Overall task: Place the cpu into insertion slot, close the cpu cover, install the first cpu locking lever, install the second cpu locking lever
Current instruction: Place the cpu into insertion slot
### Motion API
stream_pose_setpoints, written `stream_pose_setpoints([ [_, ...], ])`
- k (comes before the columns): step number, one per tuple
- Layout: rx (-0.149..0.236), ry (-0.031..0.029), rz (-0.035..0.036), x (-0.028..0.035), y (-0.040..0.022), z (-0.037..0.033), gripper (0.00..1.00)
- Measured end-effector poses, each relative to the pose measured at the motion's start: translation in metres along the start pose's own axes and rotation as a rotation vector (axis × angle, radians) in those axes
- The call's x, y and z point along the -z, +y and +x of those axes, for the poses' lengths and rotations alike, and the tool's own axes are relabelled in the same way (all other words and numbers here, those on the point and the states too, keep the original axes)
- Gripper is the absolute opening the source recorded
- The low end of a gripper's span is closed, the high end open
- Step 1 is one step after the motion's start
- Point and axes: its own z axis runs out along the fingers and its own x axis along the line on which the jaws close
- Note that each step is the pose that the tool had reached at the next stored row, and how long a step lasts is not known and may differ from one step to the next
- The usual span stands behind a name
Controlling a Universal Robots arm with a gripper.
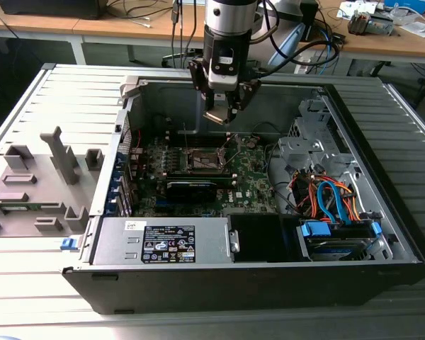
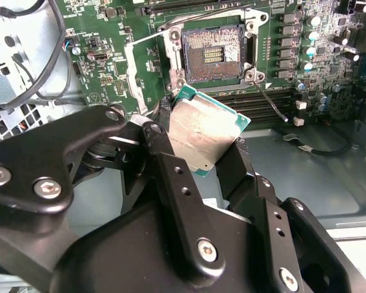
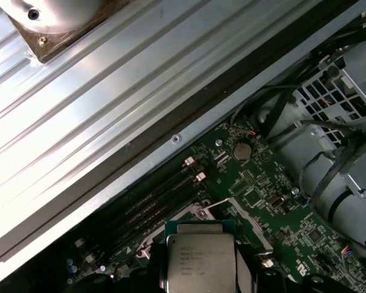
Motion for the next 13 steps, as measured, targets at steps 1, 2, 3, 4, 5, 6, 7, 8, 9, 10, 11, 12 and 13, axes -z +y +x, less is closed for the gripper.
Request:
stream_pose_setpoints([
  [1, -0.002, -0.0001, 0.0000, 0.0000, 0.0000, 0.0000, 0.55],
  [2, -0.003, -0.0002, 0.0000, -0.0001, 0.0000, 0.0000, 0.55],
  [3, -0.005, -0.0003, 0.0000, -0.0001, 0.0000, 0.0000, 0.55],
  [4, -0.007, -0.0004, 0.0000, -0.0001, 0.0000, 0.0000, 0.55],
  [5, -0.009, -0.0005, 0.0000, -0.0002, 0.0000, 0.0000, 0.55],
  [6, -0.011, -0.0006, 0.0000, -0.0002, 0.0000, 0.0000, 0.55],
  [7, -0.013, -0.0008, 0.0000, -0.0003, 0.0000, 0.0000, 0.55],
  [8, -0.015, -0.0008, 0.0000, -0.0003, 0.0000, 0.0000, 0.55],
  [9, -0.017, -0.0009, 0.0001, -0.0003, 0.0000, 0.0000, 0.55],
  [10, -0.020, -0.0011, 0.0000, -0.0004, 0.0000, 0.0000, 0.55],
  [11, -0.022, -0.0012, 0.0000, -0.0004, 0.0000, 0.0000, 0.55],
  [12, -0.023, -0.0012, 0.0000, -0.0005, 0.0000, 0.0000, 0.55],
  [13, -0.026, -0.0014, 0.0001, -0.0005, 0.0000, 0.0000, 0.55],
])
